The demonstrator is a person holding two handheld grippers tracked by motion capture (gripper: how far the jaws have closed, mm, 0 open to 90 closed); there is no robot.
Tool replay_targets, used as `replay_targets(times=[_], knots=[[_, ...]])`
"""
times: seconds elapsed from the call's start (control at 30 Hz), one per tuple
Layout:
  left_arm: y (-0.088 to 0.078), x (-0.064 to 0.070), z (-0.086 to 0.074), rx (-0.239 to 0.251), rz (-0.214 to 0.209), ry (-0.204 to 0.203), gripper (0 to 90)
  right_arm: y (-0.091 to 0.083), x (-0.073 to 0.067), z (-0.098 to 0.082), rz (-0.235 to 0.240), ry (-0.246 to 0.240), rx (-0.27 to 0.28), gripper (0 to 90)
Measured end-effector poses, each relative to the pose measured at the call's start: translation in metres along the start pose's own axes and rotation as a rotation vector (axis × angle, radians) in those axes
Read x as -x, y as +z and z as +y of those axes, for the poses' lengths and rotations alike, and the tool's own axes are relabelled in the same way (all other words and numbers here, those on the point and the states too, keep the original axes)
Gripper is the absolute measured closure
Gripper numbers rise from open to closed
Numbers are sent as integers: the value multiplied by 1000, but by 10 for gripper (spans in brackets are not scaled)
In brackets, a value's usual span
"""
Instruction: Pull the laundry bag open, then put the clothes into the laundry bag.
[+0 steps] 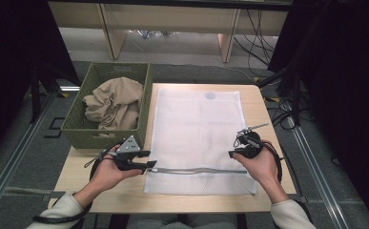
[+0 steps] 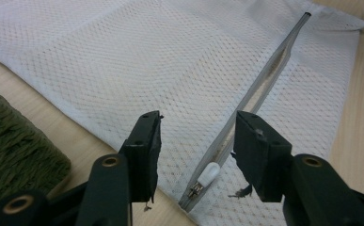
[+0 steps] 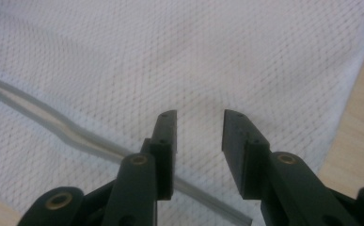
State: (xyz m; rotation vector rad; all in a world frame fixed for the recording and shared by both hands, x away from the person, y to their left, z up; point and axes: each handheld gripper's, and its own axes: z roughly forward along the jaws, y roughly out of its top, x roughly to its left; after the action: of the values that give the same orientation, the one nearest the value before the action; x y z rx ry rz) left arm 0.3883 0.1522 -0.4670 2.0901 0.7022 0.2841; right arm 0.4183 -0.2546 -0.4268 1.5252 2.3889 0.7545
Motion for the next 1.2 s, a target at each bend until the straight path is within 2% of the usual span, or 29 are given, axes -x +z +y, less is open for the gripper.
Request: replay_targets(times=[0.03,0.07,0.1,0.17,0.2,0.23,0.3,0.33,0.37,0.5,0.53,0.57,0.6,0.63,0.7,0.77,0.8,0.83,0.87,1.1,1.13,1.2], knots=[[0,-1,0,-8,-3,6,521,0,2,0,0,-12,22,667],[1,0,-1,6,4,2,521,0,2,1,-2,-17,31,668],[2,0,-2,19,0,-2,519,0,1,1,-16,-13,72,667],[1,-1,-1,23,17,13,505,-2,-3,4,-13,-35,78,675],[0,0,-2,19,35,2,505,-2,-3,4,-13,-35,78,675],[-1,-2,-1,23,22,5,501,-2,-8,5,-21,-47,72,685],[-1,-2,-1,20,29,7,490,-1,-9,5,-26,-66,71,689],[-2,-2,-2,13,38,14,490,0,-9,5,-23,-101,71,689],[0,-1,-2,24,49,11,476,0,-13,6,-30,-113,52,700],[0,-3,-1,4,40,33,471,5,-20,6,-13,-132,68,685],[1,-2,-1,12,41,28,471,5,-20,6,-13,-132,68,685],[2,0,-1,19,45,1,471,5,-21,6,-5,-141,59,674],[2,0,-1,14,52,7,471,8,-24,7,4,-151,44,665],[2,-1,0,9,46,41,471,10,-25,7,3,-165,49,661],[3,1,-1,9,55,25,469,13,-29,6,12,-154,39,653],[2,1,-1,-3,43,40,469,14,-31,6,19,-160,30,651],[4,3,-2,16,51,23,469,16,-33,6,12,-152,40,652],[3,3,-2,8,57,24,469,15,-36,7,16,-111,33,658],[3,4,-3,11,56,22,469,15,-37,7,20,-92,43,658],[1,1,-3,0,57,37,469,27,-48,10,47,-137,30,640],[2,1,-3,0,58,28,469,28,-51,9,46,-164,26,640],[3,0,-3,1,57,27,469,29,-55,10,48,-158,17,637]])
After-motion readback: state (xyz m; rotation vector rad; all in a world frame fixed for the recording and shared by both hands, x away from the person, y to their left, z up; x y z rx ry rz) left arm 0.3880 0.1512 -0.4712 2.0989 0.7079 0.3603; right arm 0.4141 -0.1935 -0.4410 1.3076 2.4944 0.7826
